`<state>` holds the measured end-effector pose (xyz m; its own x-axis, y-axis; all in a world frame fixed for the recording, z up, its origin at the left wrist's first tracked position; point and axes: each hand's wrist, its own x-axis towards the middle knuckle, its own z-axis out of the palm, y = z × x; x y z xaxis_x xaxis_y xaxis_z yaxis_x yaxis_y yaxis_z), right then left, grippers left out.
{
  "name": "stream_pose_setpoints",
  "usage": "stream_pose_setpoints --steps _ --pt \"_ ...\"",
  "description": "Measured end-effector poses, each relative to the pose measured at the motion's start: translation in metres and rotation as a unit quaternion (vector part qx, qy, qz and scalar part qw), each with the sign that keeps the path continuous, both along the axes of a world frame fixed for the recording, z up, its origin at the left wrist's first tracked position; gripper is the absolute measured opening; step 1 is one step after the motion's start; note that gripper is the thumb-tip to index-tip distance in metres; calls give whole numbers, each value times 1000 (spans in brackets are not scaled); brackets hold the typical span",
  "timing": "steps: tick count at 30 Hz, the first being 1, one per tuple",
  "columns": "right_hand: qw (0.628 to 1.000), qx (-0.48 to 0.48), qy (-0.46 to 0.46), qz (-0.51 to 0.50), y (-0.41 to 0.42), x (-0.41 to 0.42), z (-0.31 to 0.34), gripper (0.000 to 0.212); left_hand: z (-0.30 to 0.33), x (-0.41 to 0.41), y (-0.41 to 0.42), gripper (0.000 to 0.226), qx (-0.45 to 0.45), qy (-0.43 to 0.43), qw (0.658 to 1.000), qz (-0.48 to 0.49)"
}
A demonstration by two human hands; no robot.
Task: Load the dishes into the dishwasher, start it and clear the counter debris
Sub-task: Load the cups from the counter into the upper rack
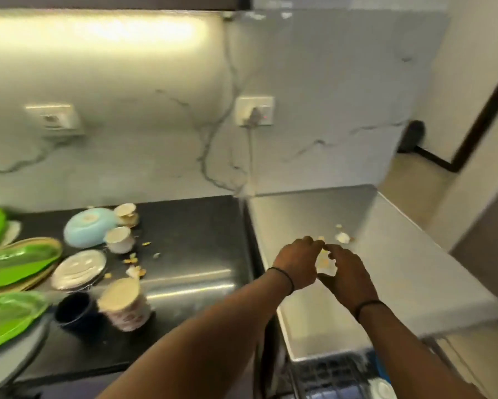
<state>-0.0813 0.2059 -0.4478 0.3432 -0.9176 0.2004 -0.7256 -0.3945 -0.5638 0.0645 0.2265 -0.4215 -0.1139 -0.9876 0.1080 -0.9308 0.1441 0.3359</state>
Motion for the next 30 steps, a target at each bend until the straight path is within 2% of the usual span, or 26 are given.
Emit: stream_pose_setpoints --steps 7,10,14,22,25,30 --pt "983 -17 17 180 13 251 27 56 20 238 68 55 -60 11 977 205" --pt "972 -10 21 232 40 347 22 59 7 327 114 57 -58 -3 950 306" --pt "963 36 28 264 74 442 11 59 -6 415 162 46 -55 -9 908 414" --pt "954 125 70 263 89 520 -29 66 -37 493 172 58 29 79 864 497" --pt "950 139 72 271 86 535 -42 68 -45 508 162 66 55 80 867 488" --pt "946 141 62 286 70 550 -51 51 -52 524 136 73 115 86 886 442"
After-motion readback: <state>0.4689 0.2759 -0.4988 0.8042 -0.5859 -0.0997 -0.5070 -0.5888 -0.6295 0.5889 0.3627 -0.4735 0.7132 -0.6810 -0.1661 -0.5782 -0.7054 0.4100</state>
